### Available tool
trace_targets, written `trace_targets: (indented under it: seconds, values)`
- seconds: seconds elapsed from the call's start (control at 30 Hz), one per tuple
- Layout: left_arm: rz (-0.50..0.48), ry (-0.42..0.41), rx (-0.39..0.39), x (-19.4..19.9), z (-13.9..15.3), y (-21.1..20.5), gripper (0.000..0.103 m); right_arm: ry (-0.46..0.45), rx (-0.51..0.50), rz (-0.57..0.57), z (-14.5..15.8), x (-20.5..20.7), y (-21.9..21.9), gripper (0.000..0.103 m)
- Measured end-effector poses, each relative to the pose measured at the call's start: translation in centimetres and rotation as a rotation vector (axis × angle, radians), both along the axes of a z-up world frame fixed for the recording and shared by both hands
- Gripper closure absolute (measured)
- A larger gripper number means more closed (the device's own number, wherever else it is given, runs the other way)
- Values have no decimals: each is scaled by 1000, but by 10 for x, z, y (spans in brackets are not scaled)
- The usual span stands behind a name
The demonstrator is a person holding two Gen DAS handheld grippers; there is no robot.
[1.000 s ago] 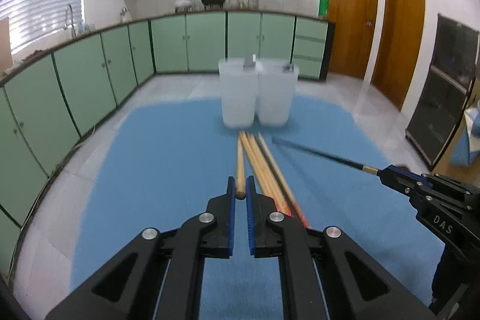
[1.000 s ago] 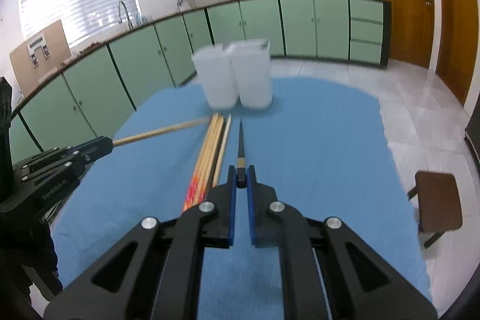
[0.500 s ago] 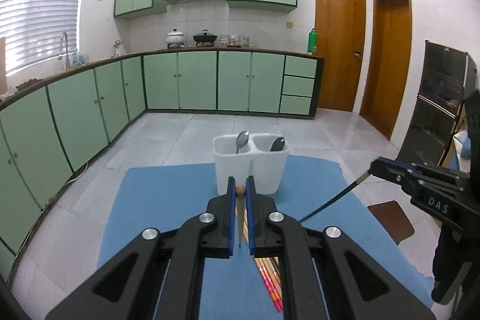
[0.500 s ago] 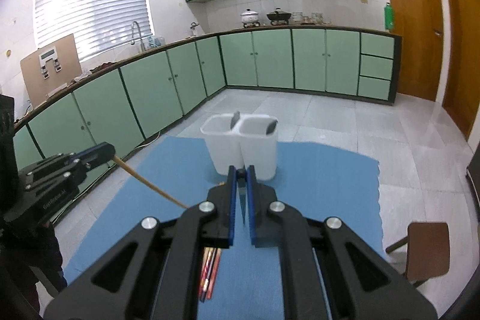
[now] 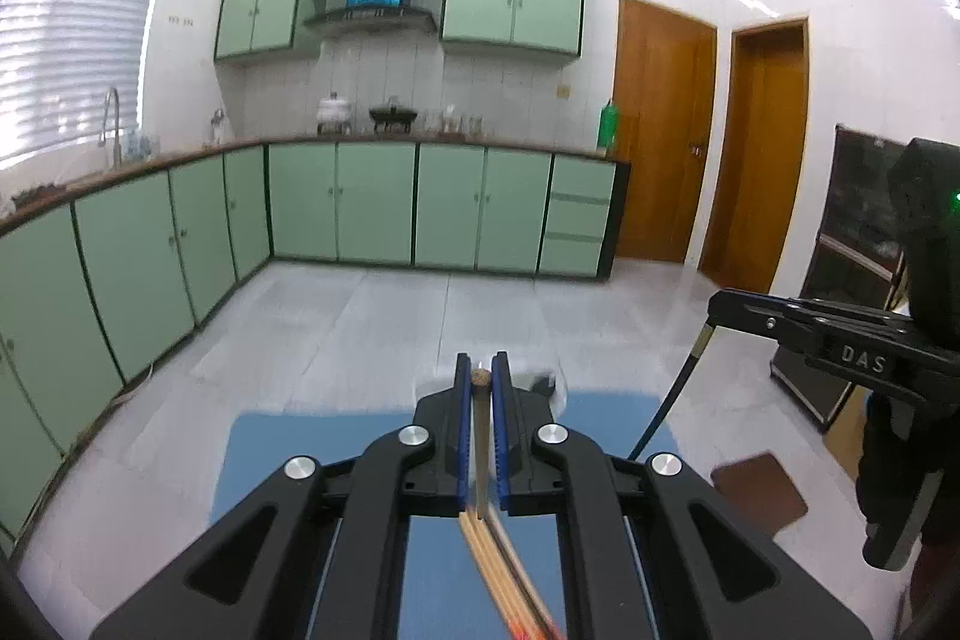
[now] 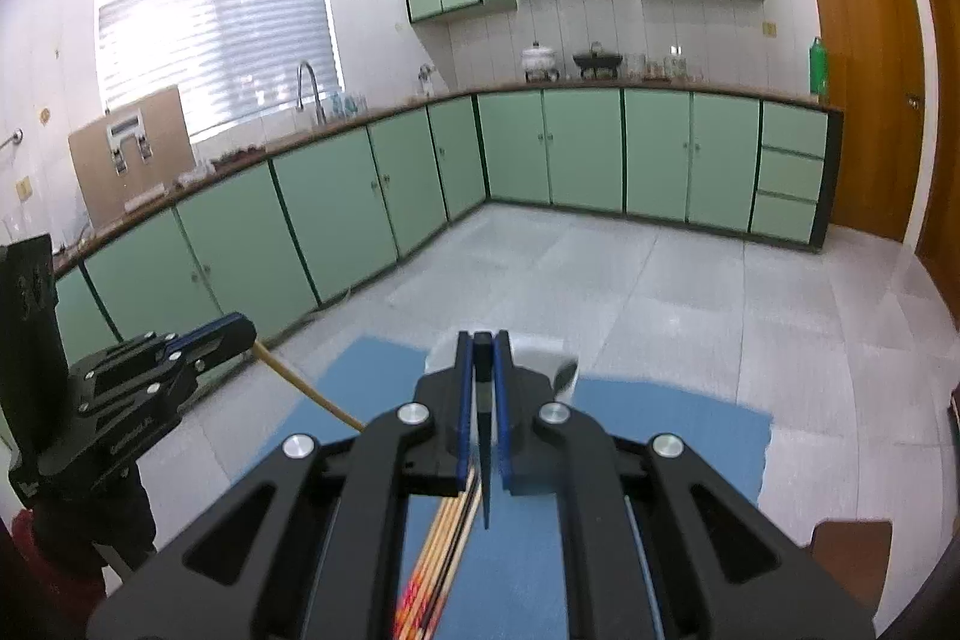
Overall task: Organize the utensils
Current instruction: 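Carry both chopsticks over the white holder and open both grippers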
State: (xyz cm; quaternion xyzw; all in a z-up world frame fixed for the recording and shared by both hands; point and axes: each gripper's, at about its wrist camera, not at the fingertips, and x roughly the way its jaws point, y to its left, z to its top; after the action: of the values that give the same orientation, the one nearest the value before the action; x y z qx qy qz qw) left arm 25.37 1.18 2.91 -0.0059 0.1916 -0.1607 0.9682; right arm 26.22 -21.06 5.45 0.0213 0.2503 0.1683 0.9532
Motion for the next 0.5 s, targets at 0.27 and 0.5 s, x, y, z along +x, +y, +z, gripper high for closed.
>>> trace_targets:
  seconds: [0.27,0.5]
  values:
    - [16,-108,-4,53,47,-15,96,-105,44,-50,47,58,-15,97]
    - [36,-84,39,100,20,-35,96,-122,18,-96,19,110,-13,97]
